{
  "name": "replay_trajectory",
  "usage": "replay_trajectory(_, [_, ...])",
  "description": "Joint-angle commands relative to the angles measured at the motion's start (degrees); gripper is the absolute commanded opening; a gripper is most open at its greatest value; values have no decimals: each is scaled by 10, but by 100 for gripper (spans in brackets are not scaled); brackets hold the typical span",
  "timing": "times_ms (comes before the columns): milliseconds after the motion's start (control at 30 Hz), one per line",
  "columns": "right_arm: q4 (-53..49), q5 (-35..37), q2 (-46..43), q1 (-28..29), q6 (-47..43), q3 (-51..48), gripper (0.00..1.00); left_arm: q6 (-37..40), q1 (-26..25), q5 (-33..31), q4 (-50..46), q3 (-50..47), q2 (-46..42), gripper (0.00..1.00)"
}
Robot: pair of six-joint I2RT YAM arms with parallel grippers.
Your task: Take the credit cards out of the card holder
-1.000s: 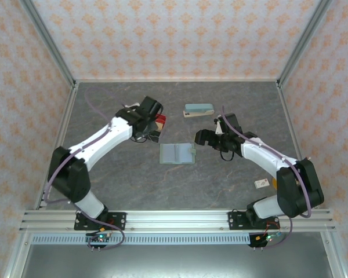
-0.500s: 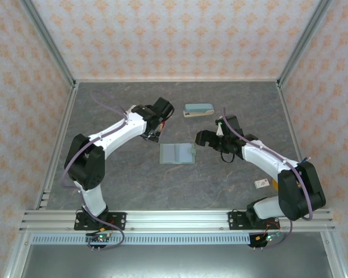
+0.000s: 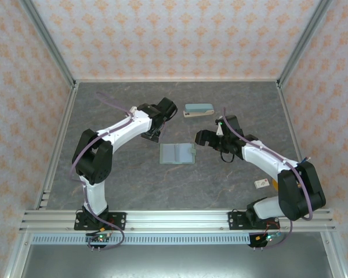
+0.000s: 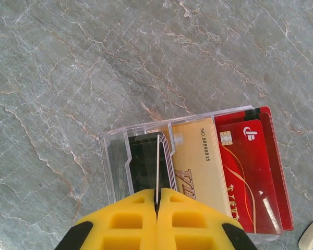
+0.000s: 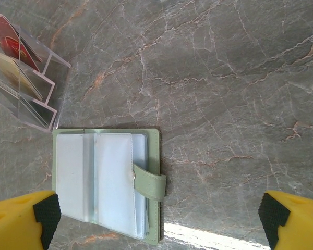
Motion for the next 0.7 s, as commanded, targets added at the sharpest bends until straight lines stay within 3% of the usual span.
replay_trajectory(0, [13,-3,-6,-2,8,-5,99,-29,-4,-26,-14,2,5,0])
replay_trajectory(600, [9,-6,-5,-2,7,-3,99,-41,-3,-16,-15,21,57,0])
replay_trajectory(667, [9,-6,-3,-2,7,-2,99,-32,-1,-6,-11,24,60,4])
